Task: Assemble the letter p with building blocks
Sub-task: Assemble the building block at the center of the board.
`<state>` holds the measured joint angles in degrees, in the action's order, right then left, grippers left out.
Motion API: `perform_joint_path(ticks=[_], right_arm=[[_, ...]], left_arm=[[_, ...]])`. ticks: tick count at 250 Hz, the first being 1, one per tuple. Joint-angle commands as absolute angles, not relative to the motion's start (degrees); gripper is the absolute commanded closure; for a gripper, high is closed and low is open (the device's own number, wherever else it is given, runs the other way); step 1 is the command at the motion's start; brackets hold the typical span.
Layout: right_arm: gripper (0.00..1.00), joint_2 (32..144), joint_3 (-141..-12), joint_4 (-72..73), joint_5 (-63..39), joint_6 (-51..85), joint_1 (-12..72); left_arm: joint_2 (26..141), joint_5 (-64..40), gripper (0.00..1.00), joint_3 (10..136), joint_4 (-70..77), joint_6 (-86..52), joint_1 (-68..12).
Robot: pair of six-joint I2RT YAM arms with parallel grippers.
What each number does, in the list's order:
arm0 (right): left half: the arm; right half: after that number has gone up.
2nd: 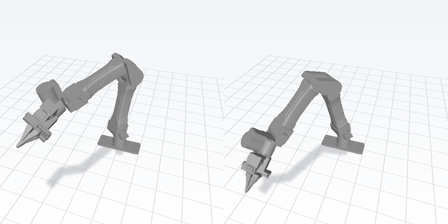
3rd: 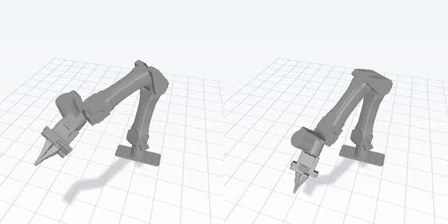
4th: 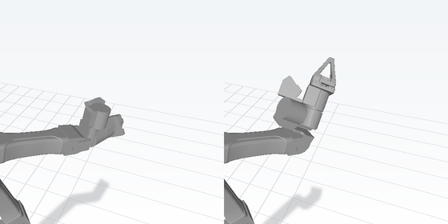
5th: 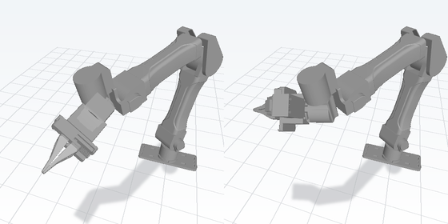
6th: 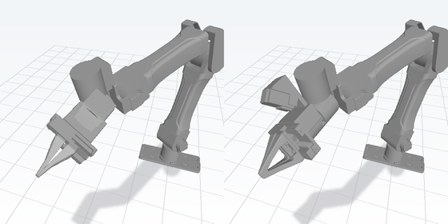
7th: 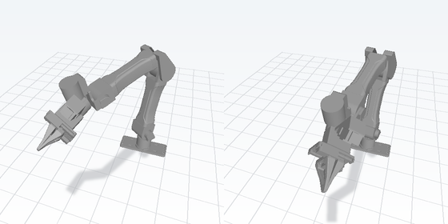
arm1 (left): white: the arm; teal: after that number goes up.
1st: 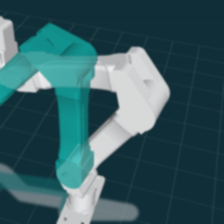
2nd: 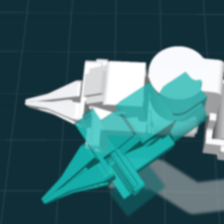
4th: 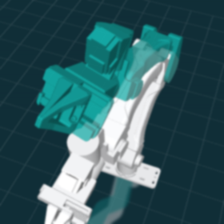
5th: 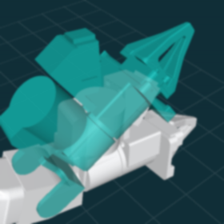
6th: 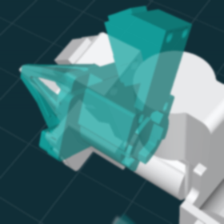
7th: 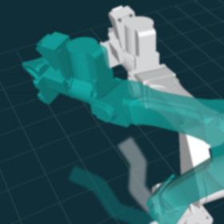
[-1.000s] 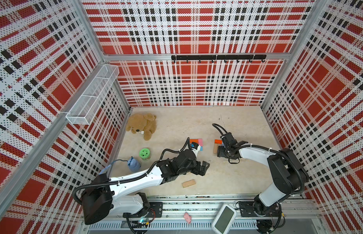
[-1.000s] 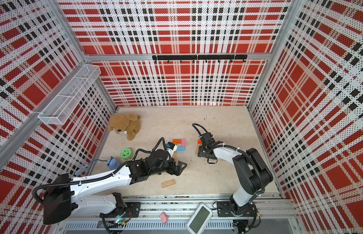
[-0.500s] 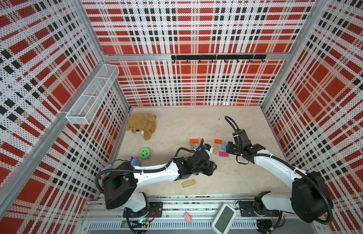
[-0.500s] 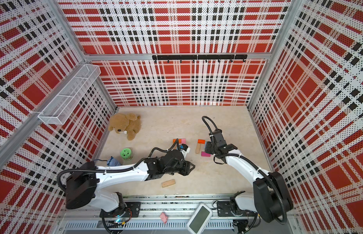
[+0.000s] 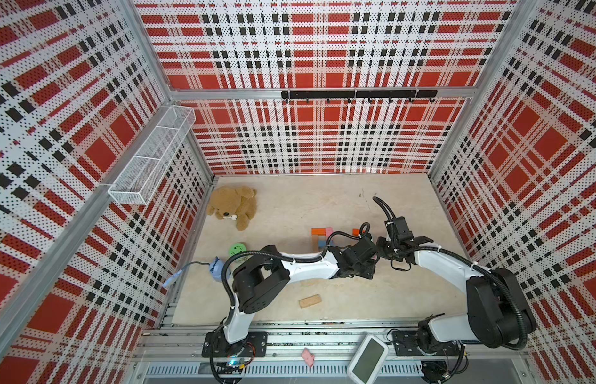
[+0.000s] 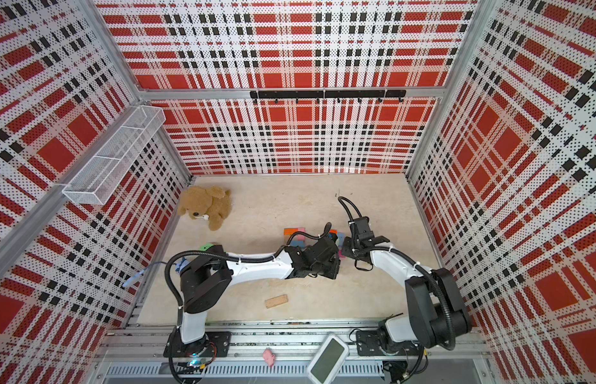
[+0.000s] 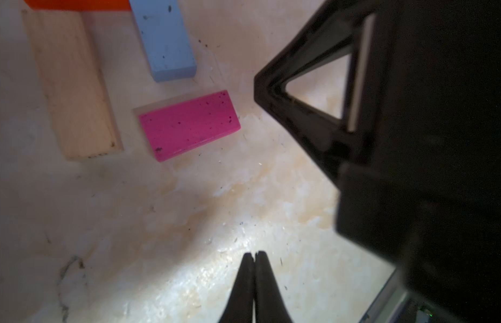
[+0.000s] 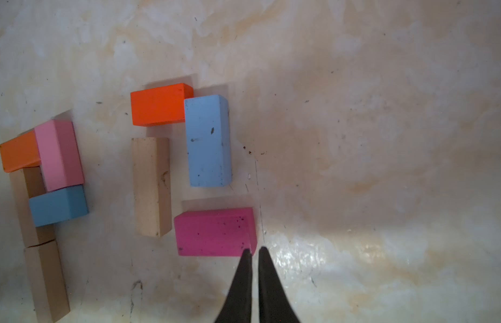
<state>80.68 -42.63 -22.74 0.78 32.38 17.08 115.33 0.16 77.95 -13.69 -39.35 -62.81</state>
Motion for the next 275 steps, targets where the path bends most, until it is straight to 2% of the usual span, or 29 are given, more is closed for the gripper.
perform_joint_path(ticks=[1,132,275], right_arm=[[0.9,80.94,-42.01,-20.83,-0.13,32.27,16.28],[0.91,86.07,-43.23,-20.12,-1.22,32.09,16.28],[0.92,90.36,-44.35,-18.73,-2.53,32.03,16.26]], left_arm=[[118.07,-0.04,0.95,81.17,-15.64,-38.76,-61.58],[123.31,-1.79,0.96,84.11,-15.65,-38.33,-57.59],[126.06,-3.16,0.96,86.44,-15.14,-38.24,-56.79]])
